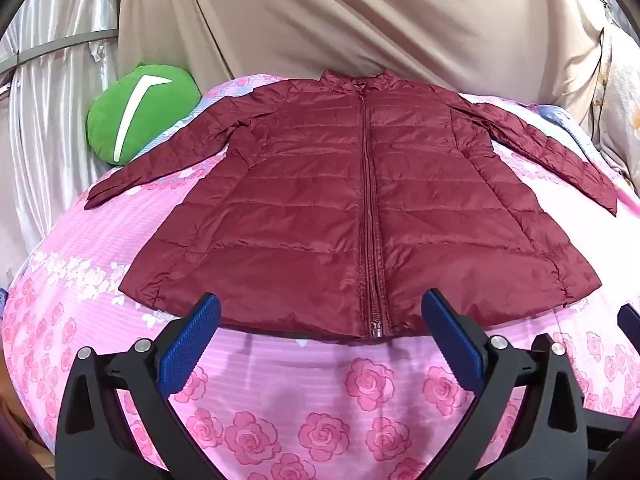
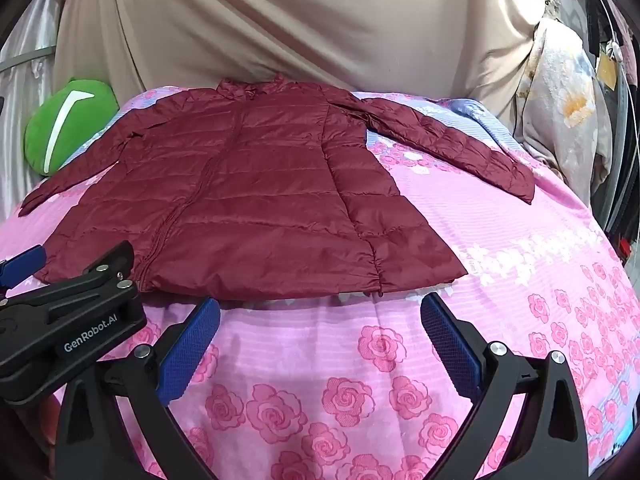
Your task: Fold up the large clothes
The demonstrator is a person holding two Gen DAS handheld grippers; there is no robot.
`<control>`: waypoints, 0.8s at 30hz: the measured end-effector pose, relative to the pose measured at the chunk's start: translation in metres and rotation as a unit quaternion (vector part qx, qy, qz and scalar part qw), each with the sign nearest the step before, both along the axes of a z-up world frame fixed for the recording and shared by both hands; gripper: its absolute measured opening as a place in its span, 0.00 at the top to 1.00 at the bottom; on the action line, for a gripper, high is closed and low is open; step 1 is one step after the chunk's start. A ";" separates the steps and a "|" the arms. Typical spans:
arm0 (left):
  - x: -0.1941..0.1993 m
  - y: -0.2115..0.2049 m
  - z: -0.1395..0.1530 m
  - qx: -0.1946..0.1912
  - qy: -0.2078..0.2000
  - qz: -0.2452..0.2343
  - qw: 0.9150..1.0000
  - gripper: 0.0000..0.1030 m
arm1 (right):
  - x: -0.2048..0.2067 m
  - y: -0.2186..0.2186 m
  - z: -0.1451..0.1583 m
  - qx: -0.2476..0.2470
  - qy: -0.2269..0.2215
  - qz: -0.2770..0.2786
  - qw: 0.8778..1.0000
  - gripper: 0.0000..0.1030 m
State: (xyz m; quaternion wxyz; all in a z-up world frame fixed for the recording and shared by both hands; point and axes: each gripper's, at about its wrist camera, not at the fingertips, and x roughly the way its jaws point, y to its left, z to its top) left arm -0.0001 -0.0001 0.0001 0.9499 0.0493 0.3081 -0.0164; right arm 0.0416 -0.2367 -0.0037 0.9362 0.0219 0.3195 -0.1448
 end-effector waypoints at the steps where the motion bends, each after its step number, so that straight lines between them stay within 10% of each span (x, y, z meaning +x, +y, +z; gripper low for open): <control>1: 0.001 0.000 0.000 -0.002 0.004 0.002 1.000 0.05 | 0.000 0.000 0.000 0.002 0.004 0.000 1.000 0.05; 24: 0.002 0.019 0.000 -0.006 0.004 0.017 1.000 0.05 | 0.004 -0.005 0.007 0.002 -0.003 -0.013 1.000 0.05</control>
